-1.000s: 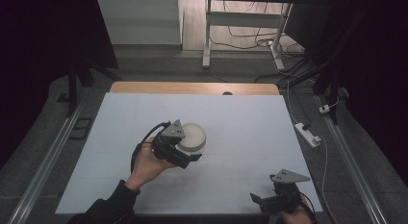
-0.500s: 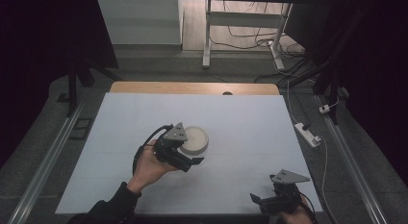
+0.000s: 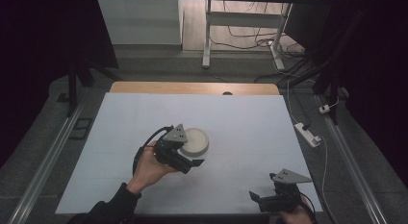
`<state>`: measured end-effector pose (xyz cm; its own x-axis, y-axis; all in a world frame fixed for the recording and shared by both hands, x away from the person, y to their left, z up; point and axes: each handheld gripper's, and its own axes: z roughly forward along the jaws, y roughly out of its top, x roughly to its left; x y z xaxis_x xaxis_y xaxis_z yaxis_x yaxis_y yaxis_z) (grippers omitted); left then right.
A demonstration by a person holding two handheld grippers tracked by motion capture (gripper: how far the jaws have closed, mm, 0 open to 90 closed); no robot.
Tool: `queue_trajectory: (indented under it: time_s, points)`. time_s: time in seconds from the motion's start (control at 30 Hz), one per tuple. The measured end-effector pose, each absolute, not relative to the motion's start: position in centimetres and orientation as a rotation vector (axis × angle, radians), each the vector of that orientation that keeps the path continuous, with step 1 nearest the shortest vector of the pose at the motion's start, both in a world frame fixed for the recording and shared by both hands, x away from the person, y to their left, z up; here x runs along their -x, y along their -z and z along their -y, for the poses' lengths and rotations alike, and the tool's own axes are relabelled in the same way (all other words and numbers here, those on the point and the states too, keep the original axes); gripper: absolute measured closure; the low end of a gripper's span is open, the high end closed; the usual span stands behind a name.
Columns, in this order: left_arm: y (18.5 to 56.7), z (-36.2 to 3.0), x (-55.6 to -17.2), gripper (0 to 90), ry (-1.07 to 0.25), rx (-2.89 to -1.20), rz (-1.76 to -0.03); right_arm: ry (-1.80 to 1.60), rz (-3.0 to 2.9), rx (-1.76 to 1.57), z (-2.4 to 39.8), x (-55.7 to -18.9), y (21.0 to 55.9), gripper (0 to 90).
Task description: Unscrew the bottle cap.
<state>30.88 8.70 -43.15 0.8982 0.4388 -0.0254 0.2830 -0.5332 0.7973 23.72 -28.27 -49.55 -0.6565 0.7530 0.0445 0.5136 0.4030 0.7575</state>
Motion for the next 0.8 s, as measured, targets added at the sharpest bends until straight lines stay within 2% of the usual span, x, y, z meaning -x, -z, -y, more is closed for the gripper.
queue_trajectory:
  time_s: [0.8]
  points:
    - [43.4, -8.6, -30.6, 7.3, -0.211, -2.181, -0.487, -1.374, -2.415, -0.901, 23.6, -24.3, 46.1, 0.0]
